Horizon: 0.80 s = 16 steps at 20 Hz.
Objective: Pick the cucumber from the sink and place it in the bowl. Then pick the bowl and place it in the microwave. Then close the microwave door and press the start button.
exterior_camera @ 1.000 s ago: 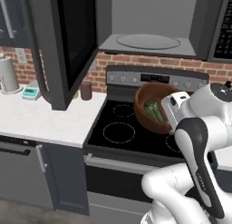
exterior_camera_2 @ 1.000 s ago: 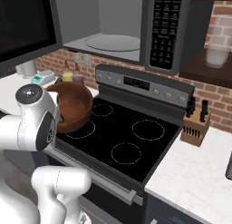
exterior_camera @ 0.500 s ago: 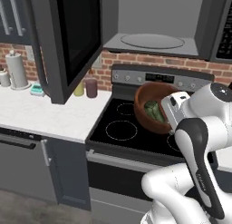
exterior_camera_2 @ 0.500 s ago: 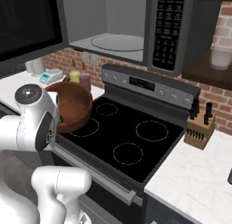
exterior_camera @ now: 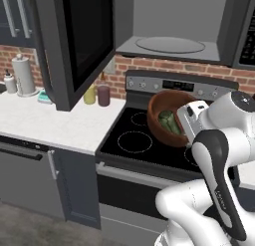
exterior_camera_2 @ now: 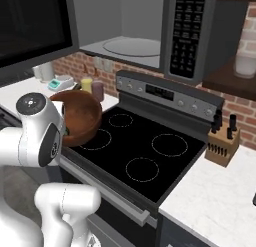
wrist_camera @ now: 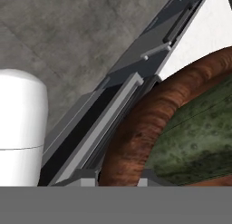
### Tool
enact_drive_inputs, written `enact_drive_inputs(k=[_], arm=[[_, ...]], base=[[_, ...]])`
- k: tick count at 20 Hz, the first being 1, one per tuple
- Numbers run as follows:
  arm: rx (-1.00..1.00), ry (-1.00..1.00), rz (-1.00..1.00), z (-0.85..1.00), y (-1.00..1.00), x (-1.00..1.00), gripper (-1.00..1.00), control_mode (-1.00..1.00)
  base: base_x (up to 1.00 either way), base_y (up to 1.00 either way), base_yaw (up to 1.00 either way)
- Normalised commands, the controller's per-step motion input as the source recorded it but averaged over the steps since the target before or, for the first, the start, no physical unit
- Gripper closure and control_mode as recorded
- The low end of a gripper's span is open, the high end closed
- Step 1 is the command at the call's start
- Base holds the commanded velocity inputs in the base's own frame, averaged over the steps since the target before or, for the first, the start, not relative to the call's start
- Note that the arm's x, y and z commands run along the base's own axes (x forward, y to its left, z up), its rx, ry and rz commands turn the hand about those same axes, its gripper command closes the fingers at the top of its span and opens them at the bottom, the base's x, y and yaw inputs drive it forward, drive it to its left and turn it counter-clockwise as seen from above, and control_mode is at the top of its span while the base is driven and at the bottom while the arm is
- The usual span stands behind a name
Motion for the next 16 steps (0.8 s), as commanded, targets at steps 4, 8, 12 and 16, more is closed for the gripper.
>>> enact_drive_inputs(k=[4,8,12,16], arm=[[0.0,0.0,0.0,0.0,0.0,0.0,1.0,1.0],[0.0,0.0,0.0,0.0,0.0,0.0,1.0,1.0],[0.0,0.0,0.0,0.0,0.0,0.0,1.0,1.0],[0.0,0.0,0.0,0.0,0.0,0.0,1.0,1.0]], base=[[0.11,-0.13,0.15],[0.05,0.0,0.17],[0.04,-0.01,0.15],[0.03,0.0,0.14]])
